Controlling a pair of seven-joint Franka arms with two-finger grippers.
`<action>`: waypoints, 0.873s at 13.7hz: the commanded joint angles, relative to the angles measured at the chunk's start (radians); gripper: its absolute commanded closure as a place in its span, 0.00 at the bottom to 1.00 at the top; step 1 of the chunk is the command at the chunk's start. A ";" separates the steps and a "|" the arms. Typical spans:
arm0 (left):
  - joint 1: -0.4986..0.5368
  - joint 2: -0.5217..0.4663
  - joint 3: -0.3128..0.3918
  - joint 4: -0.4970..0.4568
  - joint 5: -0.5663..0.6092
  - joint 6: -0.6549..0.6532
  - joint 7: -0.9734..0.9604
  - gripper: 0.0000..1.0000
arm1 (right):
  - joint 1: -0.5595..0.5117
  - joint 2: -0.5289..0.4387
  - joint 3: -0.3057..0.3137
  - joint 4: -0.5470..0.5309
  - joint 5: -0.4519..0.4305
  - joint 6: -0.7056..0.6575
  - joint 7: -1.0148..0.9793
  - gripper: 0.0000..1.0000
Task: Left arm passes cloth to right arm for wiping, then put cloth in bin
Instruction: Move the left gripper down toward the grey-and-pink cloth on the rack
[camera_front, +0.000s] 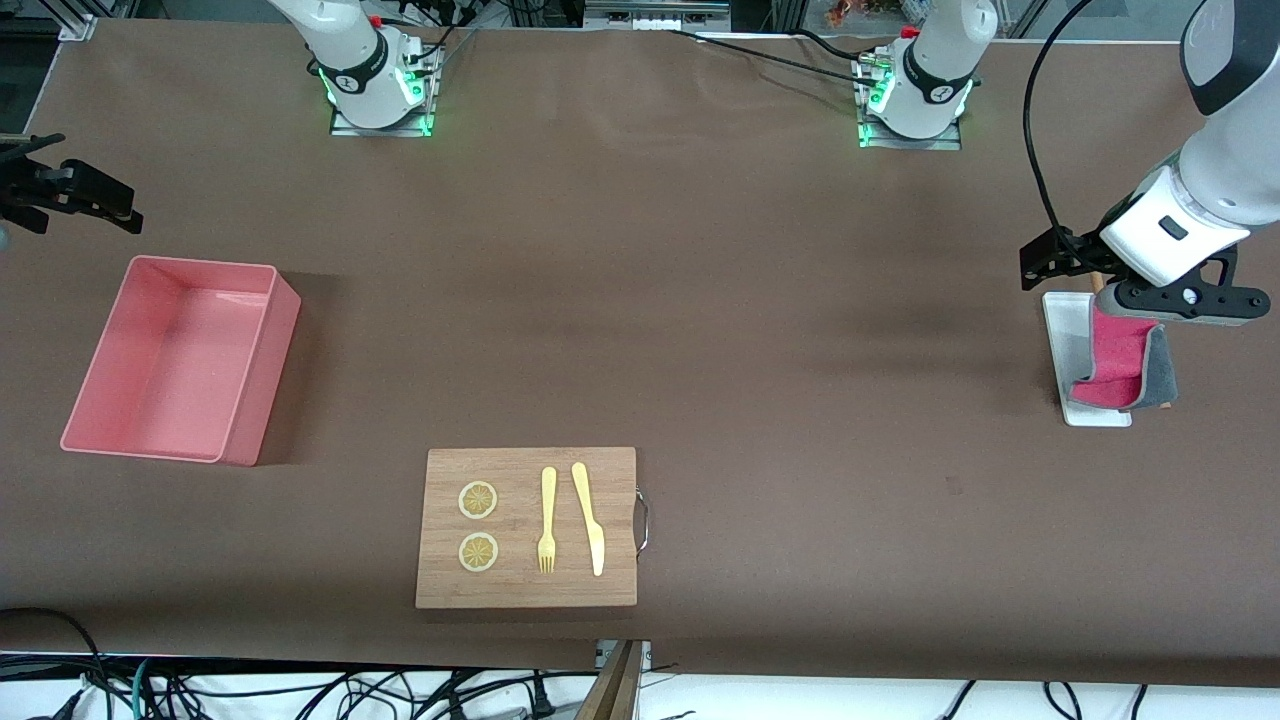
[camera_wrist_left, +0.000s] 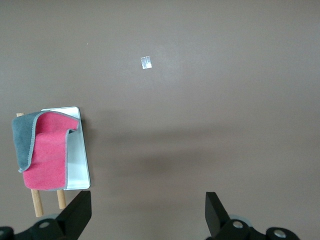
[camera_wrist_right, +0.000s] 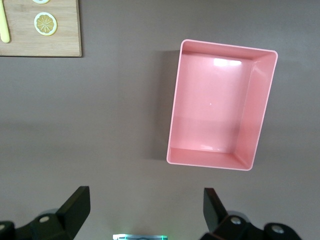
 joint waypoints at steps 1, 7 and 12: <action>-0.001 0.018 0.002 0.035 -0.011 -0.027 0.018 0.00 | -0.006 0.002 -0.001 -0.001 -0.002 0.000 -0.023 0.00; 0.002 0.018 0.004 0.035 -0.017 -0.027 0.017 0.00 | -0.006 0.002 -0.001 -0.001 0.000 -0.002 -0.009 0.00; -0.004 0.019 0.001 0.032 -0.016 -0.044 0.020 0.00 | -0.003 0.002 0.001 -0.001 -0.002 0.001 -0.007 0.00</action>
